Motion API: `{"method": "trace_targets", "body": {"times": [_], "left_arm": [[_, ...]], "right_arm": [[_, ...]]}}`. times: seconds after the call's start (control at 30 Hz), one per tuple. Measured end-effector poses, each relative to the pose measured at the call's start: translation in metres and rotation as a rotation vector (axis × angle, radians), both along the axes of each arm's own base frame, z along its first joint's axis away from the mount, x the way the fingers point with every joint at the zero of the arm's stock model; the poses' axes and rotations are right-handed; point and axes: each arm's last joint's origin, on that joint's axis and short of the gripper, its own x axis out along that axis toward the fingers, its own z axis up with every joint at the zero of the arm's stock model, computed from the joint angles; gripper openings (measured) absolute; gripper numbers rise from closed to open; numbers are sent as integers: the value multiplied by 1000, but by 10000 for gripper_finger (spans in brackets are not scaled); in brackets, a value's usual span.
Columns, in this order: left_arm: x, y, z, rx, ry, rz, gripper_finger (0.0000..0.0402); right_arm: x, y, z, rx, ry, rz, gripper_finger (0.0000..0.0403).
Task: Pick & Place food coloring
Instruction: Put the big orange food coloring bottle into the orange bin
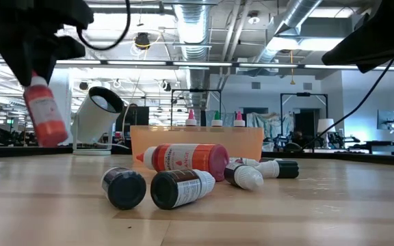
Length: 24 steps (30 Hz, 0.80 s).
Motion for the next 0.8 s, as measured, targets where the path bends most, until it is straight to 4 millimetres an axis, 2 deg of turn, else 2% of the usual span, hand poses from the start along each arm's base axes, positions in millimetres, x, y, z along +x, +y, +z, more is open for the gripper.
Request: {"method": "trace_targets", "body": {"times": [0.2, 0.37, 0.5, 0.8], "left_arm": [[16, -4, -20, 14, 146, -15, 119], [23, -4, -26, 60, 272, -7, 119], [27, -5, -23, 101, 323, -7, 119], [29, -4, -3, 140, 340, -4, 119]], "right_arm": [[0, 0, 0, 7, 0, -2, 1], [0, 0, 0, 7, 0, -2, 1], [0, 0, 0, 7, 0, -2, 1], [0, 0, 0, 7, 1, -1, 1]]}}
